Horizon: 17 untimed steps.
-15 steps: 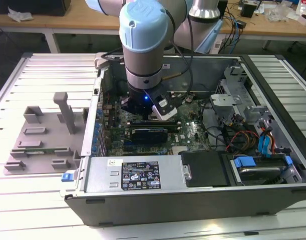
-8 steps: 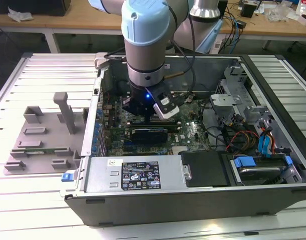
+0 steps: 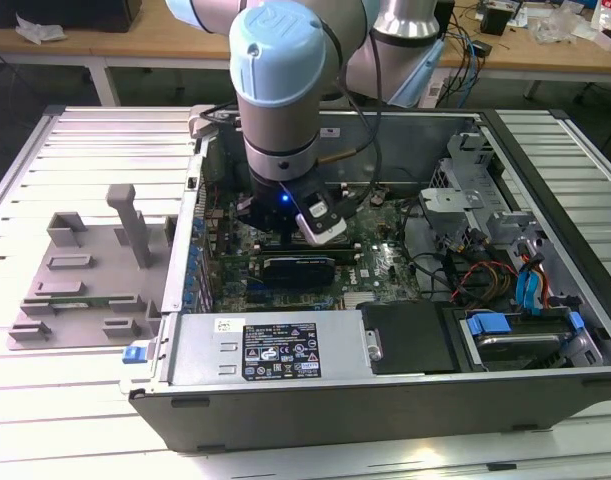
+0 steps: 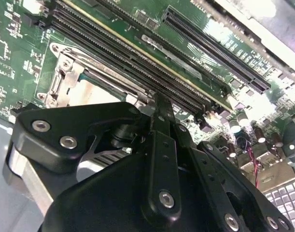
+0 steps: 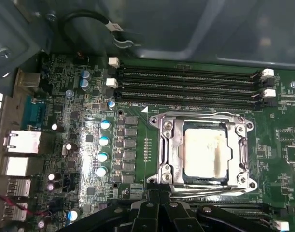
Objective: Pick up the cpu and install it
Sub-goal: 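Install the second cpu locking lever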
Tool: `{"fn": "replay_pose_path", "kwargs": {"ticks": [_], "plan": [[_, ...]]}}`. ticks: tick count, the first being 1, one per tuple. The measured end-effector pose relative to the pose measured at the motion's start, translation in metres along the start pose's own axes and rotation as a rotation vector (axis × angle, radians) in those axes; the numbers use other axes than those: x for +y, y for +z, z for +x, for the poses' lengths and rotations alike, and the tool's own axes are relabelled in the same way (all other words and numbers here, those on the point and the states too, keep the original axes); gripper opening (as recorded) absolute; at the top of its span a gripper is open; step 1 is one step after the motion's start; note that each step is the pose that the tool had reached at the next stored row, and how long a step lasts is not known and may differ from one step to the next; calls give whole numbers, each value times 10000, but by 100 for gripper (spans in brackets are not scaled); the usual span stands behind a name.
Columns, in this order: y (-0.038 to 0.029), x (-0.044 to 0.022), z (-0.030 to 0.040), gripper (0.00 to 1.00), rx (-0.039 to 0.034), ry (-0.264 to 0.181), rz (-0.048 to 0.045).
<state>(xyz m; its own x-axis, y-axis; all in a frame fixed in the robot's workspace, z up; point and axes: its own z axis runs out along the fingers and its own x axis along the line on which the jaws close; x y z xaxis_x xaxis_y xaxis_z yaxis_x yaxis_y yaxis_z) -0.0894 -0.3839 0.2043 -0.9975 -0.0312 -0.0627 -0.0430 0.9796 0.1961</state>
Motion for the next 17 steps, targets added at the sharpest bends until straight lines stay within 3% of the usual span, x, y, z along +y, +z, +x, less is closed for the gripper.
{"fn": "replay_pose_path", "kwargs": {"ticks": [3,4,5,9,17], "plan": [[25,-13,3,11,-6,26,-145],[35,-13,3,11,-14,36,-265],[40,-14,3,11,-20,41,-322],[88,-28,15,11,-28,76,-459],[89,-18,58,11,-37,88,-477]]}}
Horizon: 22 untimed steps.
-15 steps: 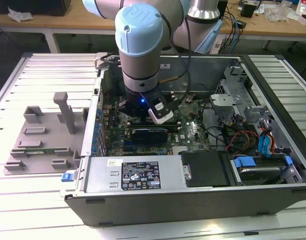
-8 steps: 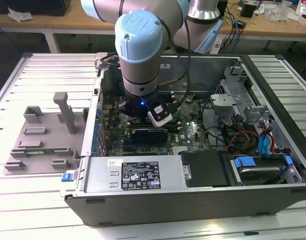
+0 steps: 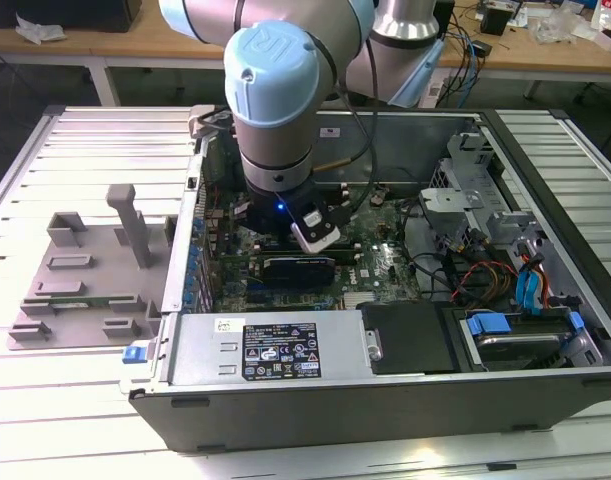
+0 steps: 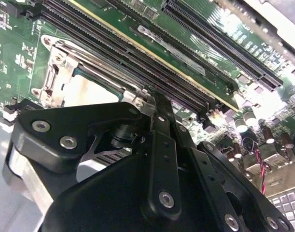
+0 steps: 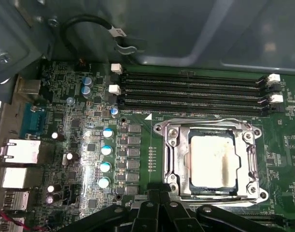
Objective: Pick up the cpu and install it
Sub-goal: 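Install the second cpu locking lever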
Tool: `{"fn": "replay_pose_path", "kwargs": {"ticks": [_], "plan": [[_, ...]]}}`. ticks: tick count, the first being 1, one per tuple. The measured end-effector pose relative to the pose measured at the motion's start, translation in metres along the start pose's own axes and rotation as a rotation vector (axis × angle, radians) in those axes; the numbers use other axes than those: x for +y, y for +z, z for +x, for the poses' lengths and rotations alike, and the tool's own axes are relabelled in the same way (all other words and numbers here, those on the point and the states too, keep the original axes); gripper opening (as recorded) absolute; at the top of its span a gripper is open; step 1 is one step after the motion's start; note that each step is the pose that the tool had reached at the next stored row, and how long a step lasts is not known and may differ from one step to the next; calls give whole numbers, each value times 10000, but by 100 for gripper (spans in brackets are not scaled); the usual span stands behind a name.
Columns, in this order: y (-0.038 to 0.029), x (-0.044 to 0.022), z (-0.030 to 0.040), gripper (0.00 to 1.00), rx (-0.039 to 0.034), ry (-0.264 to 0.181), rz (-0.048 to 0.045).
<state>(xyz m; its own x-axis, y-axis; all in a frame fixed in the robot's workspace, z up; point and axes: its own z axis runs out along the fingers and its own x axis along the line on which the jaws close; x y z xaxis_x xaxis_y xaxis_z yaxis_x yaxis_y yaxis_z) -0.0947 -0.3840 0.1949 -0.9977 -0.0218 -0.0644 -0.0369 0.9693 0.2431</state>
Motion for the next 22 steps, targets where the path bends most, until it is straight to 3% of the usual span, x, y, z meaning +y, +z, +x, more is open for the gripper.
{"fn": "replay_pose_path", "kwargs": {"ticks": [7,12,15,20,21,22], "plan": [[-1,37,151,11,-71,-11,18],[-16,49,153,11,-54,17,6],[-95,73,87,11,-27,122,24],[-94,72,-35,11,9,187,108],[-90,73,-93,11,23,199,167],[-81,91,-159,11,48,214,329]]}}
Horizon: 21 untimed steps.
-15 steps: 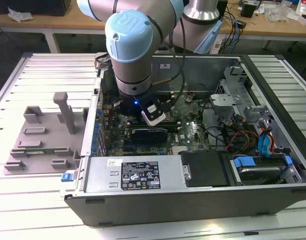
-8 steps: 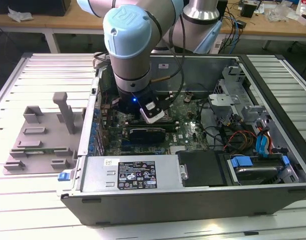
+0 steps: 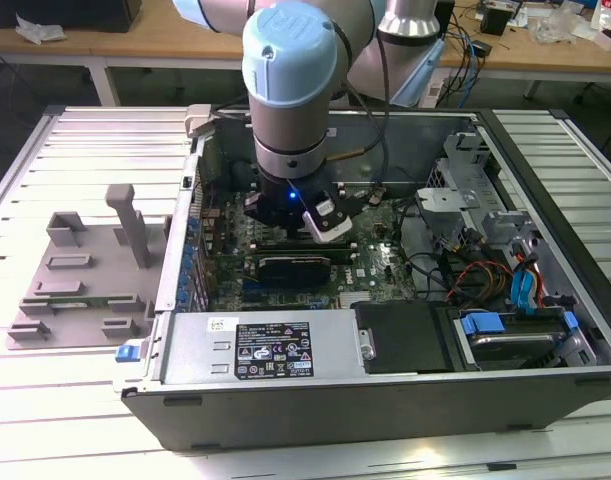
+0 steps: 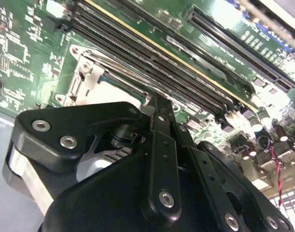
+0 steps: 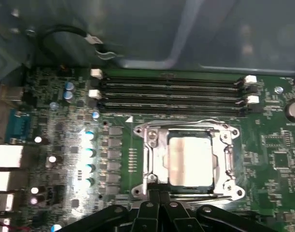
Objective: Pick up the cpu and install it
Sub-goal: 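Install the second cpu locking lever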
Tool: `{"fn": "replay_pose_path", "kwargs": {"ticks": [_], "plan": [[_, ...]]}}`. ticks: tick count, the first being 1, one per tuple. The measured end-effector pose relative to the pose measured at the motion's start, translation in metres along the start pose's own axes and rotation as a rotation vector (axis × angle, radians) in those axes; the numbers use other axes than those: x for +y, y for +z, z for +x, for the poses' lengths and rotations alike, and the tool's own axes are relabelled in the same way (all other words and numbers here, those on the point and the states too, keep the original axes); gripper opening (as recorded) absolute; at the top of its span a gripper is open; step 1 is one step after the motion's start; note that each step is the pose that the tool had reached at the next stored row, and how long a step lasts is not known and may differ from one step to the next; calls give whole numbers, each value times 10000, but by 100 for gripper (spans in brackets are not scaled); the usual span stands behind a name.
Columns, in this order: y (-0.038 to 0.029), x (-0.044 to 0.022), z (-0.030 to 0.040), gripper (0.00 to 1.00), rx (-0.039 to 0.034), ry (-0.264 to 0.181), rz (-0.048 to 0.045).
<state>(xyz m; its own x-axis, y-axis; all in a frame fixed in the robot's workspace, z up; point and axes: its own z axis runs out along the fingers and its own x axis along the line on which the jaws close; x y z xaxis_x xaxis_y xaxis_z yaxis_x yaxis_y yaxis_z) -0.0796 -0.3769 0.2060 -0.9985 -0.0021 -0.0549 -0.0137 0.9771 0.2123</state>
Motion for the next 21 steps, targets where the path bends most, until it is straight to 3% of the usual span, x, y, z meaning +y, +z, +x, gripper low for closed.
{"fn": "replay_pose_path", "kwargs": {"ticks": [1,2,3,7,9,12,13,17,21], "plan": [[0,24,-12,11,21,-14,297],[-8,48,-22,11,41,-23,534],[-5,65,-27,11,47,-24,594],[25,181,-130,11,77,-21,647],[55,308,-162,11,84,-22,682],[69,364,-211,11,122,-22,830],[45,378,-269,11,189,-16,944],[-130,430,-282,11,201,-20,1066],[-130,431,-281,11,200,-20,1068]]}}
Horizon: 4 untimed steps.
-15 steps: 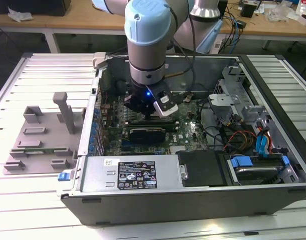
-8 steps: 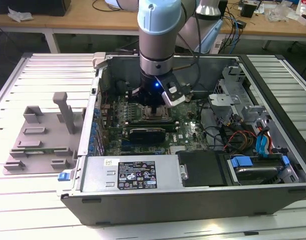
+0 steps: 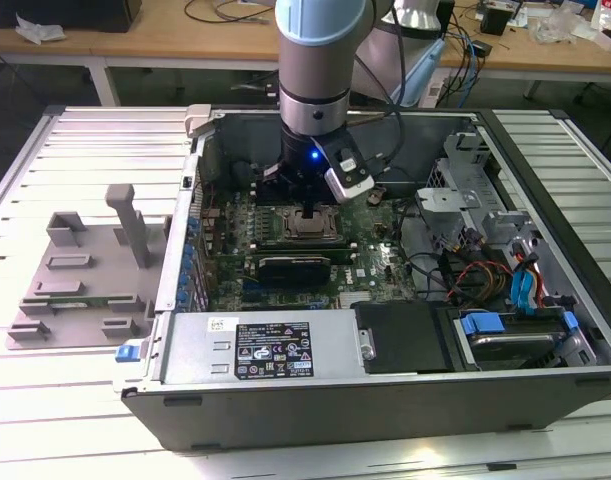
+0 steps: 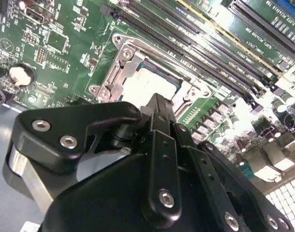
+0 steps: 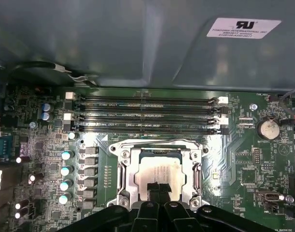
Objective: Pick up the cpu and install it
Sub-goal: 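Install the second cpu locking lever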
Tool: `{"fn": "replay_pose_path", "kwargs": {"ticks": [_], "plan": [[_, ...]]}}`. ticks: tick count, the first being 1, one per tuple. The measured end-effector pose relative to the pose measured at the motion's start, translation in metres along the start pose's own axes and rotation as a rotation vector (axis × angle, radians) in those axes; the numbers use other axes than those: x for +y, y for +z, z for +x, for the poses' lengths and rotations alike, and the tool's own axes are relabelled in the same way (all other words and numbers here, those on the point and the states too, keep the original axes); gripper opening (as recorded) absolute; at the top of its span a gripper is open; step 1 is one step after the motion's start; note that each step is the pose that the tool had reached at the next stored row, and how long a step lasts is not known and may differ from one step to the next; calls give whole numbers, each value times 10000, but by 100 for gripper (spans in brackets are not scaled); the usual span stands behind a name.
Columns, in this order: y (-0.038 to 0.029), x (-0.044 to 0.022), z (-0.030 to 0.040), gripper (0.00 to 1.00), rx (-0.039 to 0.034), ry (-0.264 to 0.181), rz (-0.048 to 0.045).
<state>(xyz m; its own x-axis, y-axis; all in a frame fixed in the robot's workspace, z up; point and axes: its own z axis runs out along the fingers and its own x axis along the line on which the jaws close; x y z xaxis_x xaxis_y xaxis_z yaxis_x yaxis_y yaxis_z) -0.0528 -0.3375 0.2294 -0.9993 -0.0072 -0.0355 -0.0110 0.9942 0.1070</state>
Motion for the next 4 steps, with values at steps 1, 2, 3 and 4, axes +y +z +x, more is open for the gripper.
{"fn": "replay_pose_path", "kwargs": {"ticks": [1,2,3,4], "plan": [[0,1,0,11,0,0,-1],[1,2,0,11,-1,0,-1],[1,2,0,11,-1,0,-1],[1,2,0,11,0,0,-1]]}}
